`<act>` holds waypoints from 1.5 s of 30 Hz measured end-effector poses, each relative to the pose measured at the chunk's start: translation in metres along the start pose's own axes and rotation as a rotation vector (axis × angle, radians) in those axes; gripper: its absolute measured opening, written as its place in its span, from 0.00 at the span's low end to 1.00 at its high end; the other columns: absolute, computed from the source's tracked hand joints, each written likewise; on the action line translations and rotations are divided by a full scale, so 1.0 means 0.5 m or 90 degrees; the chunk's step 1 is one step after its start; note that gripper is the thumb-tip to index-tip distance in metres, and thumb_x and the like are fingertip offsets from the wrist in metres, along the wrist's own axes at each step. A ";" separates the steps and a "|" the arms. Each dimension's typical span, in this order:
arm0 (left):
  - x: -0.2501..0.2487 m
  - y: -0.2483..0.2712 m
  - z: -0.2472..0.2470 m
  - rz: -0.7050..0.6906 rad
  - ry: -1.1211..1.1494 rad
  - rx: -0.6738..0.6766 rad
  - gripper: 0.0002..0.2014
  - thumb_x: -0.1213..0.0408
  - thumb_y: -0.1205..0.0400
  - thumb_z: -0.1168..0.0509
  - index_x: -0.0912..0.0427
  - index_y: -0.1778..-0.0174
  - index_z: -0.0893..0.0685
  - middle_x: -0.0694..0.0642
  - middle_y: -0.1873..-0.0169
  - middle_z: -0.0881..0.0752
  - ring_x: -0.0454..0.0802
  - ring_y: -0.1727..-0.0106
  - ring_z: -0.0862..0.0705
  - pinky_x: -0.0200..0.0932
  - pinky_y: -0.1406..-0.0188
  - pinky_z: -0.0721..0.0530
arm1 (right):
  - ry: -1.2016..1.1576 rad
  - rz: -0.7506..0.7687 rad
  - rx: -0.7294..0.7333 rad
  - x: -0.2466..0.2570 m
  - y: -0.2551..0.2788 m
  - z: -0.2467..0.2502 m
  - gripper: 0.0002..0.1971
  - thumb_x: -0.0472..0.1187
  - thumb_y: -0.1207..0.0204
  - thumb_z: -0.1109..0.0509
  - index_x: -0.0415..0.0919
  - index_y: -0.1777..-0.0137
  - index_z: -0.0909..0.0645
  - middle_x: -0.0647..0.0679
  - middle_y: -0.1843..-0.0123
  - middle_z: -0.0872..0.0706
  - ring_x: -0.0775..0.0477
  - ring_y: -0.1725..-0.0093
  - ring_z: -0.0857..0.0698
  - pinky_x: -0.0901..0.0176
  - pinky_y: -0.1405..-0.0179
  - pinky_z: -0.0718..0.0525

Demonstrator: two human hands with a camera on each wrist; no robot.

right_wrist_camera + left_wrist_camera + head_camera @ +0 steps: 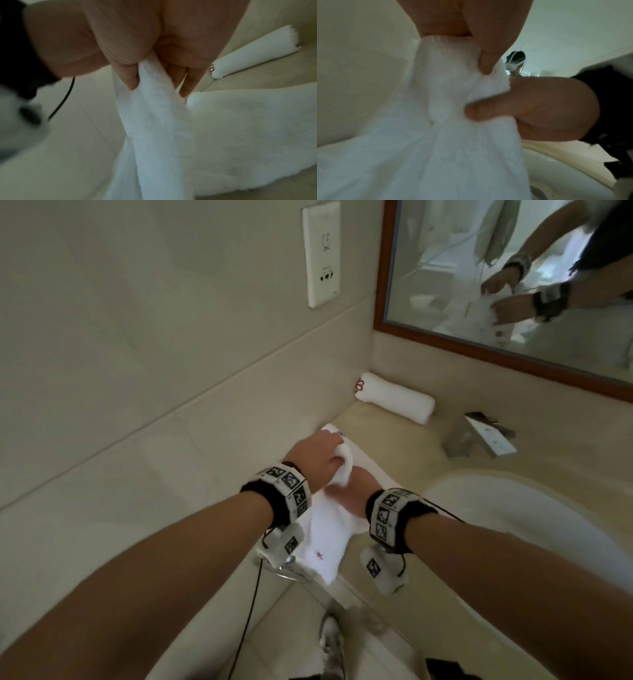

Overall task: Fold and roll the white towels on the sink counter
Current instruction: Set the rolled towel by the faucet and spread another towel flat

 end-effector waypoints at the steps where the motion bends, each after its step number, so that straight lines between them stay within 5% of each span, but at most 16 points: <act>1: -0.020 0.019 0.010 -0.003 0.035 -0.041 0.13 0.63 0.22 0.36 0.64 0.43 0.22 0.61 0.46 0.20 0.60 0.46 0.20 0.49 0.47 0.23 | -0.024 0.007 -0.022 0.004 0.025 0.014 0.18 0.42 0.19 0.35 0.33 0.32 0.23 0.37 0.35 0.18 0.39 0.35 0.20 0.58 0.41 0.23; 4: -0.047 0.058 0.023 0.051 0.145 -0.137 0.21 0.56 0.30 0.27 0.57 0.44 0.22 0.54 0.50 0.21 0.51 0.50 0.21 0.45 0.50 0.21 | -0.102 0.012 -0.089 0.007 0.111 0.079 0.13 0.38 0.18 0.38 0.33 0.37 0.20 0.39 0.40 0.16 0.41 0.39 0.18 0.61 0.45 0.24; 7: -0.065 0.069 -0.017 0.104 0.230 -0.061 0.21 0.55 0.29 0.30 0.52 0.41 0.23 0.49 0.49 0.18 0.47 0.51 0.20 0.44 0.49 0.20 | -0.180 -0.027 -0.171 -0.027 0.200 0.154 0.11 0.38 0.19 0.36 0.41 0.39 0.20 0.43 0.43 0.15 0.42 0.40 0.18 0.52 0.42 0.21; 10: -0.141 0.074 -0.064 0.044 0.199 0.038 0.03 0.59 0.20 0.37 0.54 0.55 0.21 0.51 0.62 0.18 0.51 0.58 0.21 0.40 0.59 0.27 | -0.237 -0.110 -0.233 -0.087 0.288 0.215 0.06 0.41 0.19 0.37 0.48 0.43 0.23 0.49 0.48 0.18 0.44 0.46 0.20 0.55 0.47 0.25; 15: -0.346 0.101 -0.119 -0.080 0.318 0.065 0.12 0.64 0.19 0.37 0.56 0.70 0.24 0.53 0.72 0.22 0.53 0.66 0.25 0.41 0.67 0.31 | -0.268 -0.273 -0.357 -0.220 0.480 0.288 0.05 0.40 0.22 0.35 0.45 0.48 0.20 0.43 0.50 0.15 0.38 0.48 0.16 0.46 0.44 0.18; 23: -0.708 0.154 -0.220 -0.261 0.355 0.153 0.08 0.59 0.22 0.33 0.59 0.65 0.16 0.55 0.71 0.15 0.55 0.66 0.18 0.43 0.64 0.22 | -0.323 -0.437 -0.446 -0.441 0.850 0.366 0.07 0.36 0.23 0.33 0.38 0.46 0.19 0.38 0.49 0.13 0.36 0.51 0.15 0.44 0.46 0.16; 26: -0.842 0.149 -0.263 -0.294 0.344 0.178 0.09 0.59 0.23 0.33 0.60 0.64 0.15 0.60 0.68 0.13 0.57 0.63 0.16 0.48 0.62 0.19 | -0.346 -0.472 -0.457 -0.526 0.959 0.403 0.03 0.34 0.23 0.34 0.40 0.54 0.19 0.41 0.57 0.13 0.38 0.58 0.14 0.51 0.58 0.16; 28: -0.934 0.137 -0.307 -0.315 0.304 0.176 0.10 0.58 0.23 0.34 0.61 0.65 0.16 0.59 0.69 0.14 0.58 0.63 0.17 0.47 0.64 0.21 | -0.330 -0.492 -0.475 -0.609 1.018 0.440 0.03 0.36 0.24 0.32 0.43 0.57 0.19 0.39 0.54 0.12 0.37 0.56 0.13 0.48 0.53 0.14; 29: -0.970 0.126 -0.331 -0.311 0.274 0.172 0.11 0.57 0.22 0.35 0.60 0.65 0.18 0.58 0.70 0.16 0.59 0.64 0.18 0.46 0.66 0.23 | -0.303 -0.492 -0.486 -0.651 1.037 0.457 0.01 0.37 0.25 0.31 0.43 0.55 0.19 0.38 0.50 0.12 0.37 0.53 0.13 0.46 0.49 0.14; 31: -1.052 0.095 -0.384 -0.261 0.211 0.158 0.08 0.57 0.21 0.37 0.58 0.56 0.18 0.56 0.62 0.15 0.59 0.57 0.17 0.43 0.62 0.22 | -0.247 -0.512 -0.500 -0.750 1.076 0.502 0.18 0.45 0.27 0.26 0.41 0.40 0.23 0.39 0.40 0.15 0.37 0.45 0.15 0.46 0.43 0.16; 34: -1.135 0.064 -0.448 -0.166 0.076 0.118 0.22 0.57 0.21 0.37 0.58 0.31 0.28 0.59 0.37 0.21 0.61 0.36 0.23 0.53 0.39 0.20 | -0.120 -0.586 -0.467 -0.854 1.118 0.538 0.46 0.56 0.32 0.22 0.40 0.21 0.43 0.38 0.28 0.27 0.36 0.31 0.24 0.46 0.33 0.23; 38: -1.188 0.096 -0.511 -0.181 0.043 0.134 0.23 0.64 0.20 0.41 0.58 0.27 0.31 0.60 0.31 0.26 0.59 0.31 0.28 0.54 0.32 0.26 | -0.073 -0.570 -0.374 -0.947 1.128 0.516 0.42 0.57 0.28 0.27 0.43 0.20 0.43 0.39 0.24 0.30 0.39 0.28 0.26 0.48 0.29 0.27; 42: -1.167 0.173 -0.648 -0.240 -0.024 0.346 0.24 0.61 0.17 0.44 0.56 0.23 0.35 0.58 0.25 0.32 0.56 0.26 0.30 0.52 0.27 0.29 | 0.006 -0.536 -0.164 -1.003 1.099 0.407 0.37 0.56 0.25 0.31 0.47 0.20 0.41 0.43 0.21 0.32 0.42 0.25 0.28 0.50 0.27 0.28; 45: -1.154 0.257 -0.750 -0.324 -0.119 0.519 0.29 0.55 0.14 0.47 0.55 0.17 0.47 0.57 0.17 0.49 0.56 0.17 0.48 0.52 0.18 0.45 | 0.104 -0.496 -0.017 -1.026 1.073 0.295 0.44 0.57 0.25 0.32 0.46 0.16 0.52 0.42 0.15 0.49 0.40 0.17 0.46 0.49 0.19 0.41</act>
Point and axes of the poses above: each hand's wrist, its own y-axis away from the middle knuckle, its own z-axis out of the back of the hand, x = y × z, the point moved 6 cm from there along -y, towards the middle knuckle
